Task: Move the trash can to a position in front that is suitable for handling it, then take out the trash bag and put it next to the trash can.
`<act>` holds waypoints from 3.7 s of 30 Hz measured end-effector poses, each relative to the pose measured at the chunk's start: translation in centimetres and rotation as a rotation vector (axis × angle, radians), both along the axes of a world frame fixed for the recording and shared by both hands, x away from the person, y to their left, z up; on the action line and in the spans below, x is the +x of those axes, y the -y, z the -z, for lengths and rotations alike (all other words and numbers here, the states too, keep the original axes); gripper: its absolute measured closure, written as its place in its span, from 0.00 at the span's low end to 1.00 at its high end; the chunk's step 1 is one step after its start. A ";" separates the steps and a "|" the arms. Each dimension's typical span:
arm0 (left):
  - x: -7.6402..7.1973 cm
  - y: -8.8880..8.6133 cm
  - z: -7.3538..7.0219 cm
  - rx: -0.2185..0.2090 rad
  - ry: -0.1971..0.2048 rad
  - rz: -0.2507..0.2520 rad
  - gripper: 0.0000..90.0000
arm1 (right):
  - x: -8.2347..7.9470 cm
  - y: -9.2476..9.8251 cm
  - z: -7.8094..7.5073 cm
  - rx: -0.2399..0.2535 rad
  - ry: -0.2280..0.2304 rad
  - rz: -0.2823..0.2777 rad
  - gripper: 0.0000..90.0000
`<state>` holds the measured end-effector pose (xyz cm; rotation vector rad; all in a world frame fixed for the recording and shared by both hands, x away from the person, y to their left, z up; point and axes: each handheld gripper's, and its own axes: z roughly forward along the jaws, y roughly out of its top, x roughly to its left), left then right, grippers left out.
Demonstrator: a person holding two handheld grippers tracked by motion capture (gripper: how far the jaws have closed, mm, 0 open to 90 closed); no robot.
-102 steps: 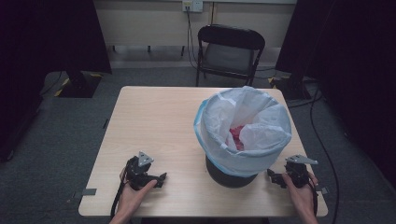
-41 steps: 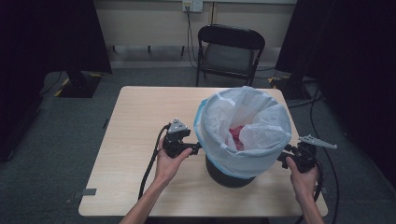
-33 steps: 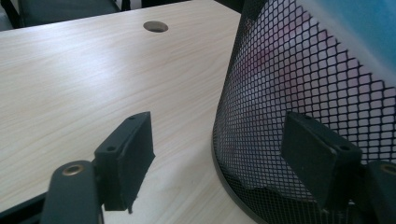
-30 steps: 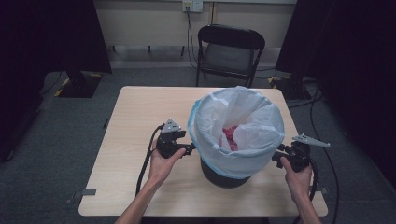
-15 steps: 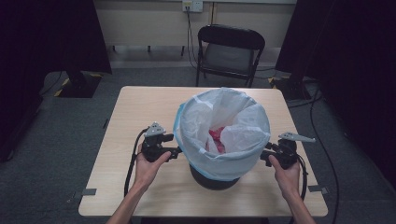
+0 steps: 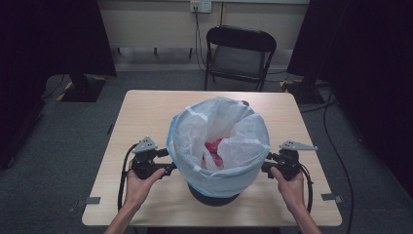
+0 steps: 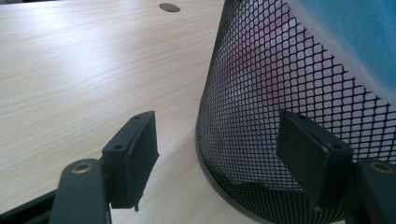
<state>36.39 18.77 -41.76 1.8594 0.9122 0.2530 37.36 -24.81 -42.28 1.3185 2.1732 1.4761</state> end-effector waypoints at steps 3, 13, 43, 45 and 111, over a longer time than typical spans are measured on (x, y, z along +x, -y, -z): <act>-0.6 -0.9 0.2 -0.019 -0.012 0.005 0.32 | -0.2 -0.6 0.0 0.004 -0.005 -0.020 0.47; -2.0 -2.3 0.0 -0.031 -0.034 0.044 0.25 | -0.5 -1.7 -0.3 -0.037 0.001 -0.060 0.39; -3.3 -6.5 -9.1 -0.127 0.167 -0.011 0.48 | -0.8 1.5 -9.0 0.068 0.170 -0.044 0.48; -3.5 -6.4 -10.3 -0.127 0.182 -0.025 0.48 | -0.9 1.5 -10.0 0.079 0.192 -0.045 0.46; -2.7 3.9 -21.3 -0.285 0.365 0.261 1.00 | -1.6 -6.3 -21.3 0.220 0.352 -0.281 1.00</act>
